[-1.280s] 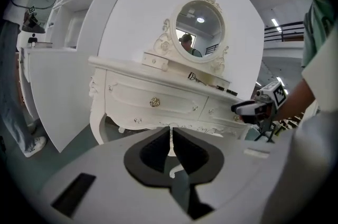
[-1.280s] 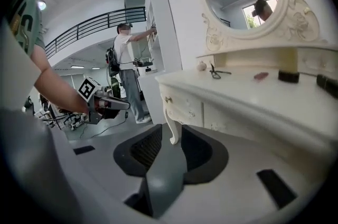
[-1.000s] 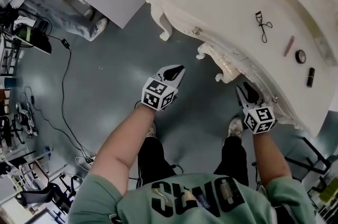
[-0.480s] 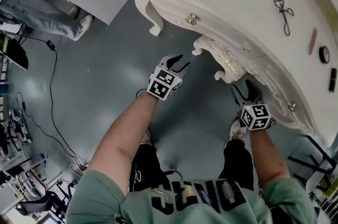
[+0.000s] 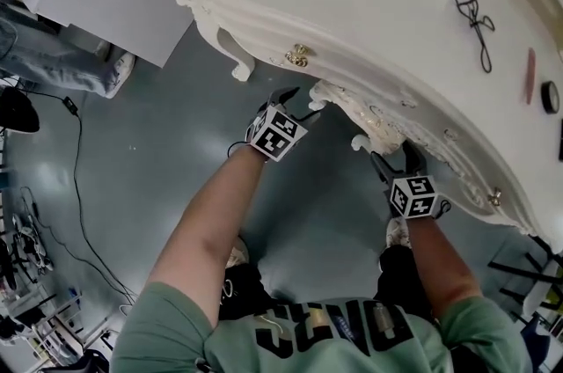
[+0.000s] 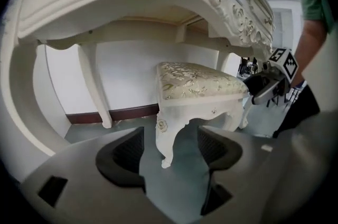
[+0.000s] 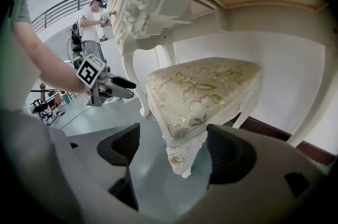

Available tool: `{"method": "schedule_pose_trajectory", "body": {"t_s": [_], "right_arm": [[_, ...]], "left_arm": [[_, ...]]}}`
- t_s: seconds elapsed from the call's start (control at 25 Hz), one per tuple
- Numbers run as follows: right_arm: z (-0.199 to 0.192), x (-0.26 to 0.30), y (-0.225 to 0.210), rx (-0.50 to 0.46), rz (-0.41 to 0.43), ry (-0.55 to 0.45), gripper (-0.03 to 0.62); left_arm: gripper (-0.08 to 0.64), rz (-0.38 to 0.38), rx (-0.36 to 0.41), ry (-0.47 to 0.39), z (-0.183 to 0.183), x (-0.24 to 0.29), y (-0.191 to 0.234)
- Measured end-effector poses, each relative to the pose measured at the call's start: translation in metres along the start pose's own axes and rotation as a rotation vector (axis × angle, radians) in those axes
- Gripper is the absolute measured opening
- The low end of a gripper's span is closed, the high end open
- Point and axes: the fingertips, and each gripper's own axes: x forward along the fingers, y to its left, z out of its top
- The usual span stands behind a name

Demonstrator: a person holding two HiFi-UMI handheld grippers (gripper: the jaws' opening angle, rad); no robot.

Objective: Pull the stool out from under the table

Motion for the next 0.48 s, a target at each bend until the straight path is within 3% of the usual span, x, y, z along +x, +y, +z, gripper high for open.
{"method": "schedule_pose_trajectory", "body": {"t_s": [0.12,0.28,0.48], "right_arm": [[-0.003,0.002,-0.002,-0.027,-0.023,-0.006,0.377],[-0.014,0.007,-0.017,0.060,-0.063,0.030,0.405],[-0.017,0.033,-0.006,0.013,-0.007,0.059,0.414]], "left_arm": [[0.317,-0.016,0.051,0.005,0.002,0.022,0.003],[0.328,-0.047,0.091,0.031,-0.002,0.045,-0.003],[0.328,-0.021,0.121,0.057,-0.001,0.065,0.002]]}}
